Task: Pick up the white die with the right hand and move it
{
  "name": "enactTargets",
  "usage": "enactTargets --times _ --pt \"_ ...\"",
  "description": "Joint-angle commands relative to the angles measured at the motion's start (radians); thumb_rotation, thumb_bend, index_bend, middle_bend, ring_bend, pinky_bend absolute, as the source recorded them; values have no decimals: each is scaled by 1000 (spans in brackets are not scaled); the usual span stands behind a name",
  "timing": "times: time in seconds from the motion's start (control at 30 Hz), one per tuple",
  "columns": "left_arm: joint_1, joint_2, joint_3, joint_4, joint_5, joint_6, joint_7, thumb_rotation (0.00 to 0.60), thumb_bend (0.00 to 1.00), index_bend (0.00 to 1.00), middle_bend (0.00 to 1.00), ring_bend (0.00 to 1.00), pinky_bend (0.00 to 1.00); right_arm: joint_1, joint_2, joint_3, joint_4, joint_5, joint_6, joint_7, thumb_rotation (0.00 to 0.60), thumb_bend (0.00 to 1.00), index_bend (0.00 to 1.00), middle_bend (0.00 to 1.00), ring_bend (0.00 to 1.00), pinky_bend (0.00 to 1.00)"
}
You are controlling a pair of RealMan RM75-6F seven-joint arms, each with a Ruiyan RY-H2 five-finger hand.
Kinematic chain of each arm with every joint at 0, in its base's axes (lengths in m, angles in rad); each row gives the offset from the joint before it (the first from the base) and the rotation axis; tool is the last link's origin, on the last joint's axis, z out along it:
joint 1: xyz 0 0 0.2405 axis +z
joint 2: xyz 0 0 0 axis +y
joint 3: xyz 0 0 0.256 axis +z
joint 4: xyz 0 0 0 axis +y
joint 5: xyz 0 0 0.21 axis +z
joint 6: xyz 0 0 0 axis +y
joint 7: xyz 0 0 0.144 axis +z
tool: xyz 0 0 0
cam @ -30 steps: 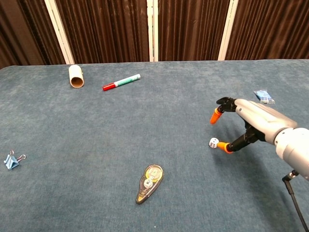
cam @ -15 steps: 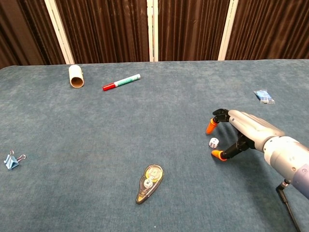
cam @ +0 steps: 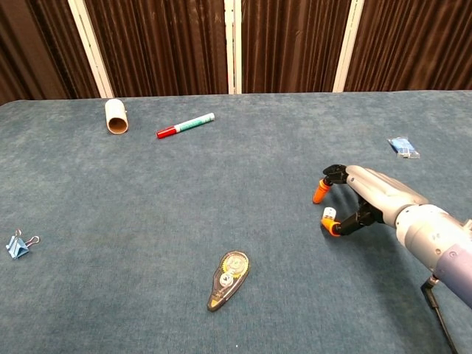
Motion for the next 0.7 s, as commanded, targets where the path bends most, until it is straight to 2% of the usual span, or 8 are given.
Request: enactTargets --times 0.03,0.43,0.7 --pt "0 0 1 0 1 0 1 600 74 0 0 0 0 0 0 1 6 4 -1 0 600 348 424 89 0 0" --pt "1 -2 5 -5 10 3 13 600 74 0 0 0 0 -5 15 0 3 23 6 -23 600 344 427 92 0 0" --pt "0 -4 8 -4 13 -1 15 600 74 0 0 0 0 -11 31 4 -23 21 30 -30 600 394 632 231 0 0"
